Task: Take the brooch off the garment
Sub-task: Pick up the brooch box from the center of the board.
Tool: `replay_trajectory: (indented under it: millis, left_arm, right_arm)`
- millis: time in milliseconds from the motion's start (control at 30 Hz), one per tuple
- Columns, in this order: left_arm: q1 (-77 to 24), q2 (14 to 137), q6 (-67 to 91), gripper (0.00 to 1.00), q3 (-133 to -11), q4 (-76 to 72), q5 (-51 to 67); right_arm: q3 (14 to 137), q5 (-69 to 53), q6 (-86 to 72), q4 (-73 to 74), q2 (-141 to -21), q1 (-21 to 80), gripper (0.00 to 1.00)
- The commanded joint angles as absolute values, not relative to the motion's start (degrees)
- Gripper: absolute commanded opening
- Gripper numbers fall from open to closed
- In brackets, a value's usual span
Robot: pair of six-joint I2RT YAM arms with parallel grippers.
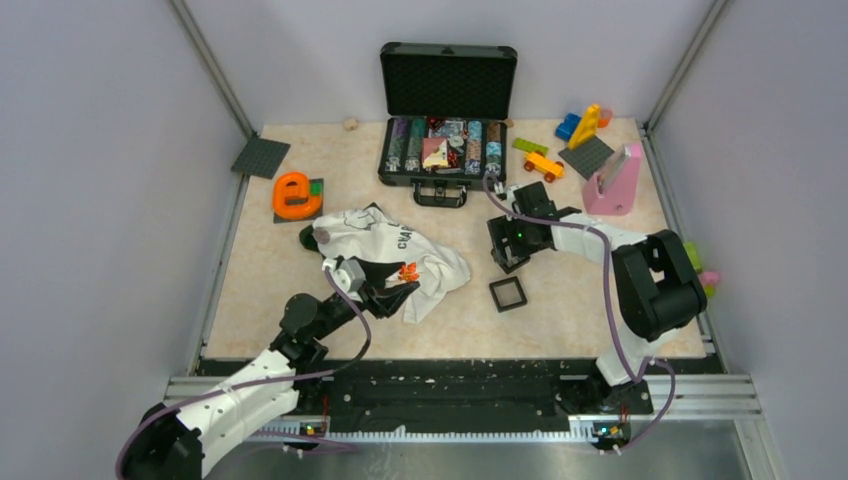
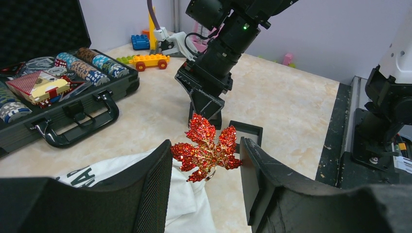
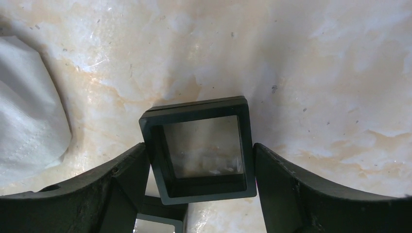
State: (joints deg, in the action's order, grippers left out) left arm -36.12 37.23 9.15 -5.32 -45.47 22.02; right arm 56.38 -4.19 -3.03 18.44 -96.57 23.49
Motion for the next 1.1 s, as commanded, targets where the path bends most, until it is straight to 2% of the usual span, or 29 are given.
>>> replay_trajectory:
  millis: [0,233,433,800,1067]
  left_arm:
    - [-36.3,36.9,9.4,0.34,-4.8,-48.4,21.8]
    - [-36.3,37.7,9.3,0.34,-4.9,-48.6,21.9]
    - [-36.4,40.1,9.4,0.34,-6.1,-49.0,22.8]
    - [-36.3,42.3,9.7,0.33,-7.1,-49.3,23.0]
    - [-36.4,38.3,9.9,0.33,-7.2,-44.0,22.7]
  right_arm:
    - [58.6,-6.6,-3.7,17.7,-94.8,23.9,0.75]
    - [57.5,-12.3,-7.3,14.8,-91.3,23.8,0.71]
    - [55.0,-21.9,-13.4,9.3,-87.7,23.9,0.68]
    - [53.1,-21.1,-19.8,8.3,-82.8,23.8,0.62]
    - [50.6,-21.6,-22.7,10.0,-76.4,23.8,0.59]
